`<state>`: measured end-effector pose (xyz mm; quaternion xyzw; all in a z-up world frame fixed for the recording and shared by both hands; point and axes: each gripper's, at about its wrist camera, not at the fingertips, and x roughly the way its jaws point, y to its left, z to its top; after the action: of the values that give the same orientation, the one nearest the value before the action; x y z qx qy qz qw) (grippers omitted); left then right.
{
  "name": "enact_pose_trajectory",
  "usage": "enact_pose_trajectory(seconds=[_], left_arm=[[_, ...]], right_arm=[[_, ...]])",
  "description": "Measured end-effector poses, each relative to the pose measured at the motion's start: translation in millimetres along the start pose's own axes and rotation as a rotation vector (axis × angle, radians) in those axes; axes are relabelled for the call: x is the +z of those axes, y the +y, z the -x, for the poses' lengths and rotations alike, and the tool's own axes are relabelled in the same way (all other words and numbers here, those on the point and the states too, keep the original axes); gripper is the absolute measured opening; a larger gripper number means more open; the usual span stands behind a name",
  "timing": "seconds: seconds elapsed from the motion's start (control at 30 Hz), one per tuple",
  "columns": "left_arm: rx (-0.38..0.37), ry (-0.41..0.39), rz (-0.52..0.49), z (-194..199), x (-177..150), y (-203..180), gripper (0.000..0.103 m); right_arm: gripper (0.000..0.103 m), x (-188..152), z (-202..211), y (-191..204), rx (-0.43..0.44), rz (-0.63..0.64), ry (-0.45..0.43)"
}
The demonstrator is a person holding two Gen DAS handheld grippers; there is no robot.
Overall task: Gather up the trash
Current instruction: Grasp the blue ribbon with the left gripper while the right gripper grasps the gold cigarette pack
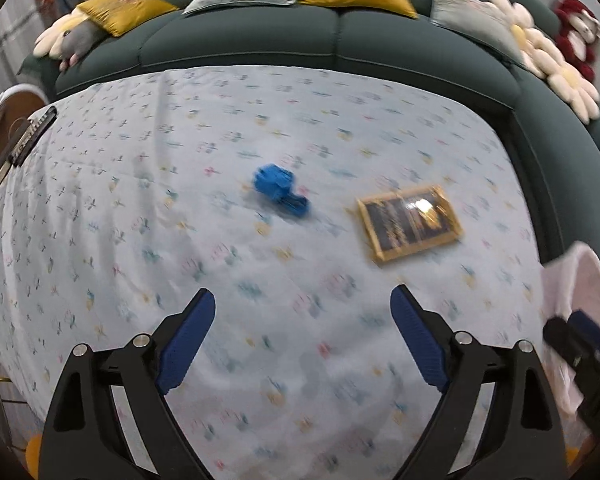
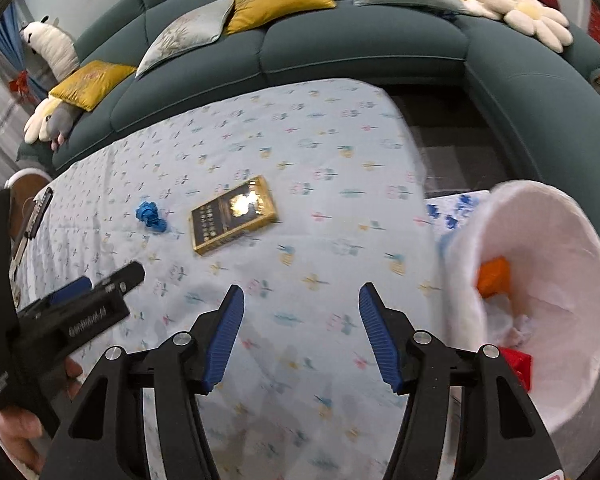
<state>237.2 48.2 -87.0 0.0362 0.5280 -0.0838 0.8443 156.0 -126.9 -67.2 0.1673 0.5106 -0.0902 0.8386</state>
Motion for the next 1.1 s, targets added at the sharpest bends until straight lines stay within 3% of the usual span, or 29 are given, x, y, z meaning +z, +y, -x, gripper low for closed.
enact_pose_trajectory(seconds=[0.37,0.57,0.63,0.73,1.1], left_arm=[[0.008,0.058,0.096,-58,55,23,0.083],[-0.043,0.104,0.113,-85,73,26,0.06],[-0.069,0.122,0.106,-92,74,25,0.042],[-0.085,0.131,0.082,-96,72,21,0.027],[-0.158,0.138,0.049,-87,49,23,0.023]], right_arm=[[0.058,36,-61,32,0.029,-0.001,0.054],[0.058,41,-86,38,0.046,-0.017,0.091],[0.058,41,-93,40,0.055,-0.021,0.103],[0.058,44,-102,42,0.067,-0.034,0.115],[0.058,71,-125,51,0.099,-0.105,0.119]])
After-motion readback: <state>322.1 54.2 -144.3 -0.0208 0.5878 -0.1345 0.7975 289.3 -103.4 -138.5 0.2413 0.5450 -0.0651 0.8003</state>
